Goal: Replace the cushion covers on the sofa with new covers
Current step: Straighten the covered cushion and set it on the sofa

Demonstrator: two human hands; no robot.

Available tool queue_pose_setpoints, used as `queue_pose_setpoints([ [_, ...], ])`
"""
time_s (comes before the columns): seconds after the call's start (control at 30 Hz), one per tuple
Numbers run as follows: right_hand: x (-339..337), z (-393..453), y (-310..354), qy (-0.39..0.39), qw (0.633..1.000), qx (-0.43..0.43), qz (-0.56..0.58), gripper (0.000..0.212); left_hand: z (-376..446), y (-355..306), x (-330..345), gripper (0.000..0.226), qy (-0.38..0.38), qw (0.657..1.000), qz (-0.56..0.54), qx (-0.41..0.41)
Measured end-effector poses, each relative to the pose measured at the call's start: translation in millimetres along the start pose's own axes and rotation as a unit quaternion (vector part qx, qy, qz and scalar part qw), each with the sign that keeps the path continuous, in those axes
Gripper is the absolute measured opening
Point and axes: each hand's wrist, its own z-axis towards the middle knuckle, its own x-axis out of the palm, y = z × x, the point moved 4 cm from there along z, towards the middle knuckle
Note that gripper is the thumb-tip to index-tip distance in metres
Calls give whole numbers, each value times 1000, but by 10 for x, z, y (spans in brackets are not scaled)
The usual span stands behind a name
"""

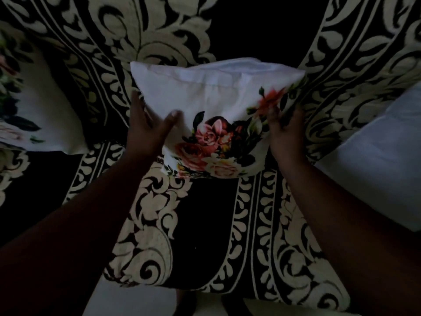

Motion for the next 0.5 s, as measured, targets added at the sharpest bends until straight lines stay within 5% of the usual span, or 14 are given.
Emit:
queue_pose_setpoints([
  [0.1, -191, 148, 336, -61, 991, -114, -28, 70, 236, -402, -139, 86, -28, 992, 117, 40],
  [0.2, -313, 316, 575, -47, 986, -131, -90, 38, 441, -661, -256, 54, -28, 963, 263, 42],
  [0.5, -495, 681, 612, -51, 972, -129, -191, 46, 678, -848, -452, 43, -60, 939, 339, 21],
])
